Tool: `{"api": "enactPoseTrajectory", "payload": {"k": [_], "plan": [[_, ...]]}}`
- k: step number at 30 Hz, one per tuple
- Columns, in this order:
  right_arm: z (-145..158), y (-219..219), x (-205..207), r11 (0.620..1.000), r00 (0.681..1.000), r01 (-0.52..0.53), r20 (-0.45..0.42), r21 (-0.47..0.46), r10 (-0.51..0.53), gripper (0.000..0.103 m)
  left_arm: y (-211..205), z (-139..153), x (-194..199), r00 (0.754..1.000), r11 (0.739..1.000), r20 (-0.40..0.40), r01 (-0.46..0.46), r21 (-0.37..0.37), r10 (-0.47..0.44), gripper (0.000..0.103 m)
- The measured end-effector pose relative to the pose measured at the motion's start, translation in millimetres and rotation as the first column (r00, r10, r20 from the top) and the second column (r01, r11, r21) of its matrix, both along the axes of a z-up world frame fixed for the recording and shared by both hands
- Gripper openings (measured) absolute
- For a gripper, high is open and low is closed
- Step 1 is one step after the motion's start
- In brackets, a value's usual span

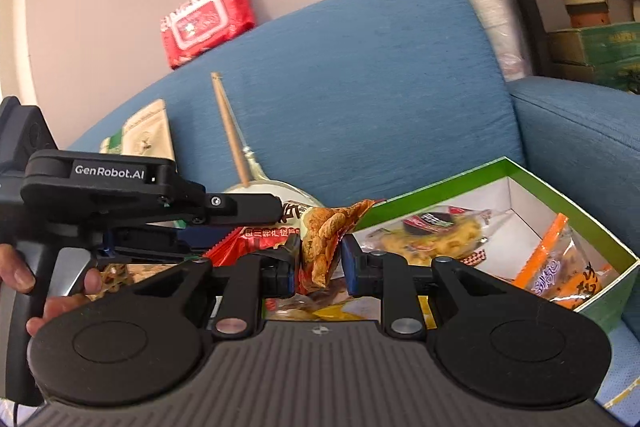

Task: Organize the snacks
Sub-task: 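Lower the red-and-white packet into the green box and open the left gripper, then grasp the green-and-blue wrapped candy with the right gripper while left withdraws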

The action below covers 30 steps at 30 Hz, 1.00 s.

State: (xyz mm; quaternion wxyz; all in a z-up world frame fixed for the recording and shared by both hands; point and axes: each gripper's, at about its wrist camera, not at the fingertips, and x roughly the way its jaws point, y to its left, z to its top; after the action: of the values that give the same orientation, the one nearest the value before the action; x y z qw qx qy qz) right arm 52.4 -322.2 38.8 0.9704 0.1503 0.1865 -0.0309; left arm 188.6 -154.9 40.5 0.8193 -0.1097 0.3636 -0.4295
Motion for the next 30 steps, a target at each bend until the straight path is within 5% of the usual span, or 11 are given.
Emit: {"api": "enactPoseTrajectory", "payload": {"k": [1,2,5,10,12,14,16,23,30], "plan": [[-4,3,3,0.999,1.000,0.015,-0.020,-0.038,-0.016,0.048,-3,-5,2,1.000,0.999,-0.003,-0.017,0.041,0.017,0.078],[-9,5,6,0.996,0.998,0.030,-0.050,-0.078,-0.034,0.052,-3,-10,3,0.999,0.996,0.001,-0.050,0.077,0.050,0.103],[-15,15,12,0.987,0.994,0.013,-0.105,-0.159,-0.030,0.057,4,-20,1,0.995,0.990,0.016,-0.101,0.100,0.100,0.103],[-5,23,2,0.983,0.999,-0.006,-0.044,-0.181,-0.002,0.059,25,-18,-2,0.993,0.988,0.006,-0.120,0.094,0.120,0.103],[-2,27,-4,0.983,1.000,-0.024,-0.025,-0.180,0.020,0.066,37,-10,-7,0.991,0.988,0.027,-0.130,0.083,0.128,0.103],[0,35,-11,0.981,0.999,-0.046,-0.008,-0.187,0.045,0.087,51,-2,-16,0.987,0.985,0.051,-0.157,0.077,0.153,0.103],[2,46,-15,0.977,0.996,-0.083,0.001,-0.197,0.085,0.096,66,5,-23,0.978,0.977,0.074,-0.201,0.069,0.196,0.103],[-7,88,-17,0.946,0.967,-0.255,-0.037,-0.199,0.252,0.103,126,-1,-34,0.939,0.931,0.127,-0.337,0.140,0.321,0.103],[-19,112,-16,0.920,0.941,-0.337,-0.095,-0.200,0.324,0.103,149,-33,-3,0.898,0.875,0.154,-0.437,0.206,0.412,0.103]]}}
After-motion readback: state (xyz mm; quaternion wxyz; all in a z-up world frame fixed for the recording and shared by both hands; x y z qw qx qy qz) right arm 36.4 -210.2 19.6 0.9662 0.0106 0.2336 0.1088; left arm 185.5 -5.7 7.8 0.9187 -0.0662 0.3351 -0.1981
